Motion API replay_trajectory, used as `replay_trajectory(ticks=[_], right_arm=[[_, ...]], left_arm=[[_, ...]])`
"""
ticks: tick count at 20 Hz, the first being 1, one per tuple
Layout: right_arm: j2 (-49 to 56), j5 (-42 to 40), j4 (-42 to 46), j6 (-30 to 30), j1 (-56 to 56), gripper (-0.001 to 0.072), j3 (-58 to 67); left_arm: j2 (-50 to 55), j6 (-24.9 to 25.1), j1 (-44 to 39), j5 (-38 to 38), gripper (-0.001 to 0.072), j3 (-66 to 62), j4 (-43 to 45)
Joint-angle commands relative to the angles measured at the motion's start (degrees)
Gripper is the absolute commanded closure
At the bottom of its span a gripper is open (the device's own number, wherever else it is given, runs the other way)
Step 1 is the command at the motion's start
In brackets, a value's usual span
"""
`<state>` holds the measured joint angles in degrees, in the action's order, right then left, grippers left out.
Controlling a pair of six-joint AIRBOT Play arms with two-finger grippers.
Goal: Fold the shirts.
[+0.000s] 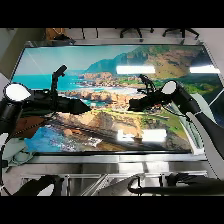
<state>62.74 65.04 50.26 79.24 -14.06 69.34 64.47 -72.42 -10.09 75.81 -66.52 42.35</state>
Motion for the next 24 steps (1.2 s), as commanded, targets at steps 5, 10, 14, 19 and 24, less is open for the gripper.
replay_trajectory(ticks=[5,10,14,19,24], right_arm=[[0.0,0.1,0.0,0.0,-0.1,0.0689,0.0],[0.0,0.1,0.0,0.0,-0.1,0.0689,0.0],[0.0,0.1,0.0,0.0,-0.1,0.0689,0.0],[0.0,0.1,0.0,0.0,-0.1,0.0689,0.0],[0.2,0.1,0.0,0.0,0.0,0.0689,0.0]], left_arm=[[-0.1,0.0,0.0,0.5,0.0689,0.0,0.1],[0.0,-1.5,6.3,1.2,0.069,-1.5,3.4],[0.0,-3.6,12.3,1.0,0.0684,-9.4,26.6],[5.7,-4.2,20.1,-6.4,0.0027,-17.7,46.3],[20.1,-2.1,32.7,-12.9,0.0027,-17.7,47.9]])
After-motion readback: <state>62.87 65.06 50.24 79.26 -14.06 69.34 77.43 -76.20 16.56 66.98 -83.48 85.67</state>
